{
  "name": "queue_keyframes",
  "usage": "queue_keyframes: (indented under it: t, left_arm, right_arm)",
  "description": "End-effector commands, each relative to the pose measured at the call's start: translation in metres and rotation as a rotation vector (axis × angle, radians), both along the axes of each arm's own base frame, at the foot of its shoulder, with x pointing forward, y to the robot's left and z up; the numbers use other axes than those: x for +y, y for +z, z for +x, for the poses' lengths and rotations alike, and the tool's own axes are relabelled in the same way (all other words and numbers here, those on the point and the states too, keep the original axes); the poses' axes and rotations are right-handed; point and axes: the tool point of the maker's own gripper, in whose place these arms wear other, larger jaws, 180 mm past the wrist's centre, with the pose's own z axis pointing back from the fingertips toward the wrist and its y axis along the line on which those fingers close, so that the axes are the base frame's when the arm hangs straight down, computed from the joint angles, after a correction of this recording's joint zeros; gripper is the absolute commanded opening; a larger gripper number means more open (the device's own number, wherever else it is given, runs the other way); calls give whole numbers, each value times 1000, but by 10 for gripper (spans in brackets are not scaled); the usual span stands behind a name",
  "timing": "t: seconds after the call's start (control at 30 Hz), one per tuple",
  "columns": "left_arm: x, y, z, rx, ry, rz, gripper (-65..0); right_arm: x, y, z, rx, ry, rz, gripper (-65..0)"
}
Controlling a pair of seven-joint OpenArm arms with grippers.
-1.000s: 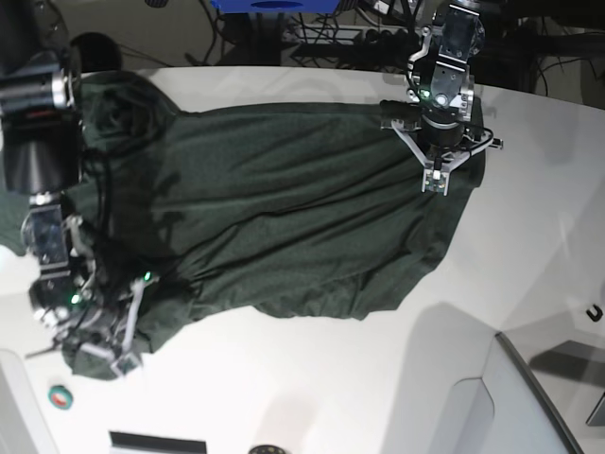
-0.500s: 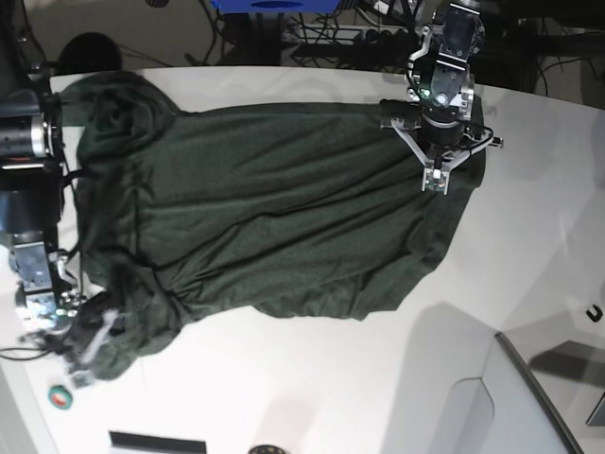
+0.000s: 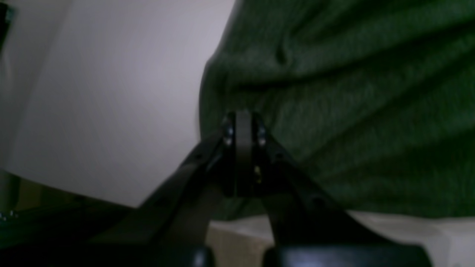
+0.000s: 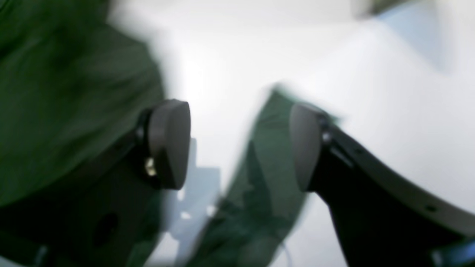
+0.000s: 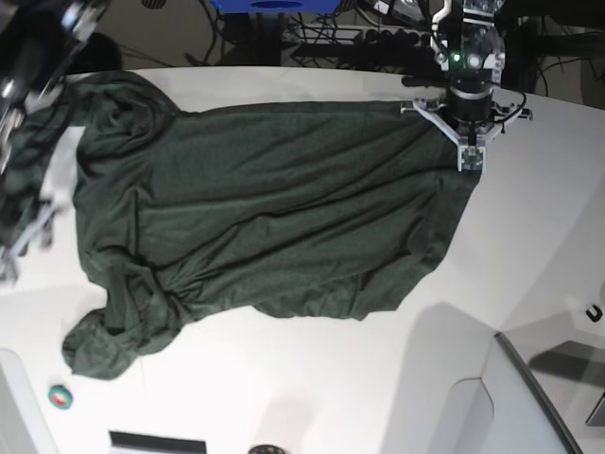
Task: Layout the t-shirt on the table in an organized manner, then fold the t-shirt properly
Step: 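Grasp the shirt's collar-side edge with both grippers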
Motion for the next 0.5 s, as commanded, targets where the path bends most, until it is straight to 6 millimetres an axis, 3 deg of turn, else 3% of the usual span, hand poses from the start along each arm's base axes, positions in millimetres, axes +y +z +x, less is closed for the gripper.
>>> queue_keyframes:
  t: [0.0,0.07,0.23,0.33,0.43,0.47]
  left_arm:
    - [3,11,5,-40,-20,1,-650]
    - [-11,6,-1,-18,-57,-102,-650]
    - [16,9,-14,-55,70,-319,-650]
    - [19,15,-18,-76,72,-398,-650]
    - [5,13,-28,-59,19,-475,-632]
    - [-1,11,-32,-49,-1,-494,-578]
  right_arm:
    - [-12,10,-9,-11,-31,-28,-285]
    - [-11,-2,-37,30,-79,-13,-287]
    - [-32,-8,-89,58,-235,-3,-284]
    - [-43,-8,-108,69,-290,-13,-282]
    - [-18,-21,-115,112,-228,7,-282]
    - [-5,-26,-111,119,-193,21,-282]
